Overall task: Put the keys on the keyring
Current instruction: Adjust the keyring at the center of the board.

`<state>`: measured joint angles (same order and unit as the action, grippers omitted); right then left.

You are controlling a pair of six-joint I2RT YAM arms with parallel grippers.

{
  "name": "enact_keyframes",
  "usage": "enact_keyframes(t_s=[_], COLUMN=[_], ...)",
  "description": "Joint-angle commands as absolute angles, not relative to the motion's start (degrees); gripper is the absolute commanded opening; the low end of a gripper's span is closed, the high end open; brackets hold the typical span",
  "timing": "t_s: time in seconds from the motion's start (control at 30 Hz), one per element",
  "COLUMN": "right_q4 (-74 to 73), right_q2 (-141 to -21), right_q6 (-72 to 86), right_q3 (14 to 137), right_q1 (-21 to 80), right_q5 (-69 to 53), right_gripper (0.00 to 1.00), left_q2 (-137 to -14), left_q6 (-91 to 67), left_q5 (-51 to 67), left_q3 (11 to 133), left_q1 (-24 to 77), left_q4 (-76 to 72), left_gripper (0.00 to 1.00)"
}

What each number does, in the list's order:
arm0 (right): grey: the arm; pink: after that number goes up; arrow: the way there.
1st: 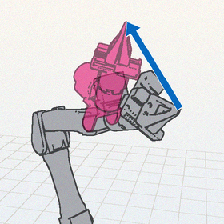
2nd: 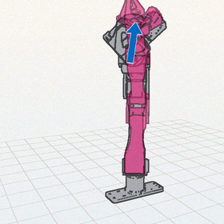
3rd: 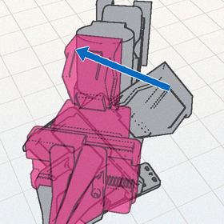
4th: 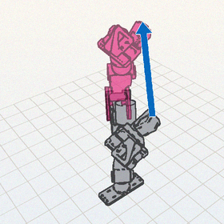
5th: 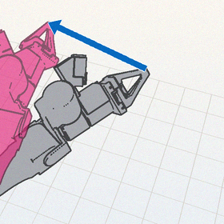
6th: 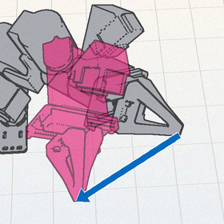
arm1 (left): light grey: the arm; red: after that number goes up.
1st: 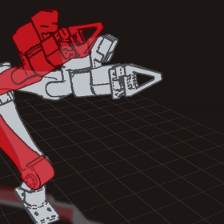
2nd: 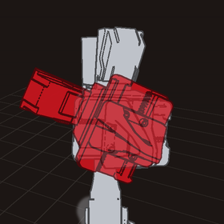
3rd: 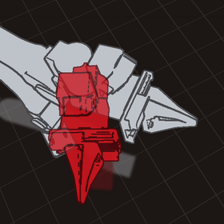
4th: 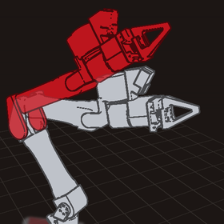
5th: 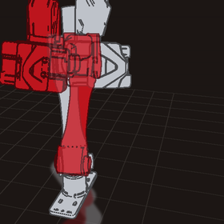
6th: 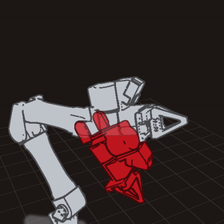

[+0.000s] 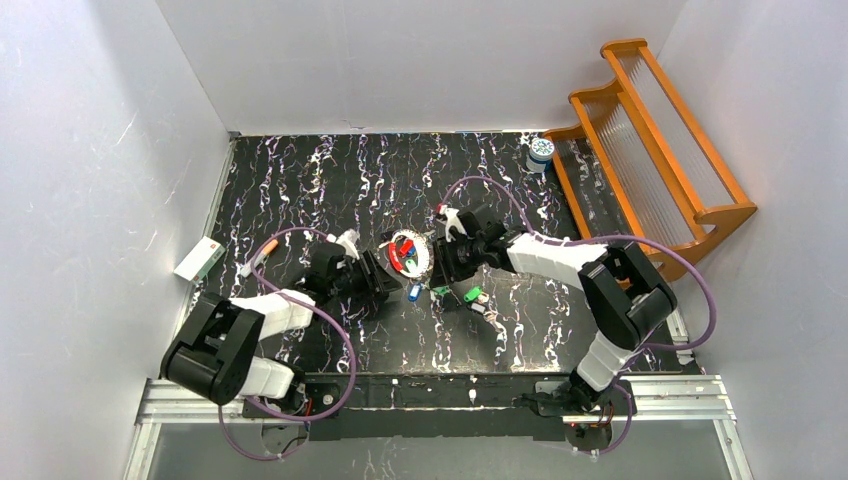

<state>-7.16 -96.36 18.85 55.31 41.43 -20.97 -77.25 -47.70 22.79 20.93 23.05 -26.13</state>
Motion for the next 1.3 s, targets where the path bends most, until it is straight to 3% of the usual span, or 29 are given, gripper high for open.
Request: enact_keyframes(t_s=[0.0,0.43,0.6,0.73,0.83,1.07,1.27], right_q4=[-4.91,-6.76,-7.91,-8.79,-8.70,-8.85,-9.45], right_q2=[-98.16,-104.27,-104.04,-100.97,-98.46,-97.73,-101.77], right_q6=[19.68,18.06,17.62,17.71,17.79,17.65,16.58], right_q3=[56.62,56.29,54.74,54.35,55.05,58.62,58.87], right_q1=[39.87,40.99,42.35,42.65,42.63,42.57,42.62], right_q5=[-24.93,-24.94,-23.99,-23.30,-22.69,-19.59,-19.70], right_gripper=[0.48,0.46,0.32,0.30,0.34,0.52,0.52], left_q2=[-79.12,-82.09,-81.61,-78.79,-75.92,-67.87,-61.84], left_q6=[-48.06,-47.36,-47.17,-45.06,-42.98,-41.37,-42.98], left_q5=[23.09,21.03,19.68,16.93,13.79,7.50,5.63], left_q3=[20.87,21.71,21.63,22.26,23.57,23.68,20.62], left_q1=[25.03,29.93,31.89,31.90,31.90,31.90,31.90], left_q4=[-27.86,-28.73,-28.92,-26.71,-22.88,-18.85,-19.41], left_gripper=[0.46,0.31,0.27,0.26,0.27,0.30,0.31])
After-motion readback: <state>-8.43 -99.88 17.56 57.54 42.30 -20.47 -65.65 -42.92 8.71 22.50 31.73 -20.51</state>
